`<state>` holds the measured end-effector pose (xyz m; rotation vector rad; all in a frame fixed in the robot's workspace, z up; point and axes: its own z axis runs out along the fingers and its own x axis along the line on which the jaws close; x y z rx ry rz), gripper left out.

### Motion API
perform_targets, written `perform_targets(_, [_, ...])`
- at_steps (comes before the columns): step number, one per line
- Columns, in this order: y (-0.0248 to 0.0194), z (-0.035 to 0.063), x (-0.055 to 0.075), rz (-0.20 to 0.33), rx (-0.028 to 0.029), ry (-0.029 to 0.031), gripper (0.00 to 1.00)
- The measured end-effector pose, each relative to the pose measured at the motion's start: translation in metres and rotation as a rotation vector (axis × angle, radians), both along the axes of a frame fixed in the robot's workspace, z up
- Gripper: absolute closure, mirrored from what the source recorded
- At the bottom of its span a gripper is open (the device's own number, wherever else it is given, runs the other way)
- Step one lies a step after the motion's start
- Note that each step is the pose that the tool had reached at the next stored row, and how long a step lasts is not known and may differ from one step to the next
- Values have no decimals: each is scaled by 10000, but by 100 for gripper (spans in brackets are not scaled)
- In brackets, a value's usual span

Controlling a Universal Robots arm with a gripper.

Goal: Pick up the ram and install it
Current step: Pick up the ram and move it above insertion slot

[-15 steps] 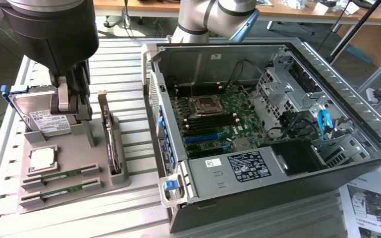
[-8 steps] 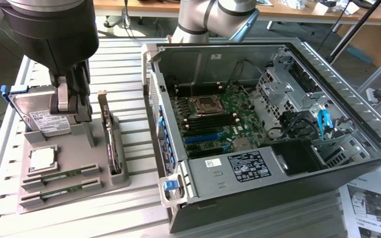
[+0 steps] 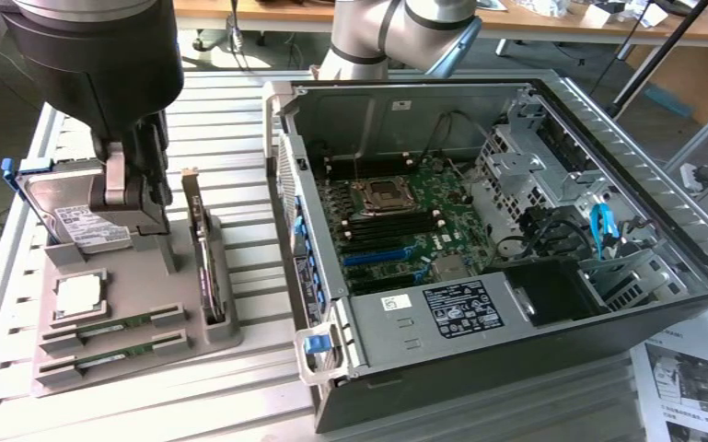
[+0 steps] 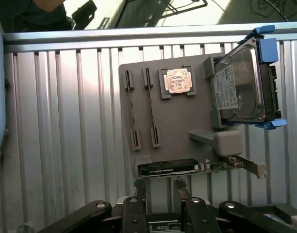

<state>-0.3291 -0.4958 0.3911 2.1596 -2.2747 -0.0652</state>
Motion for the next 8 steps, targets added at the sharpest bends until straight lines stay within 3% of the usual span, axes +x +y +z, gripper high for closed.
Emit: perform_targets(8, [0,-1,-76,3,0,0,64])
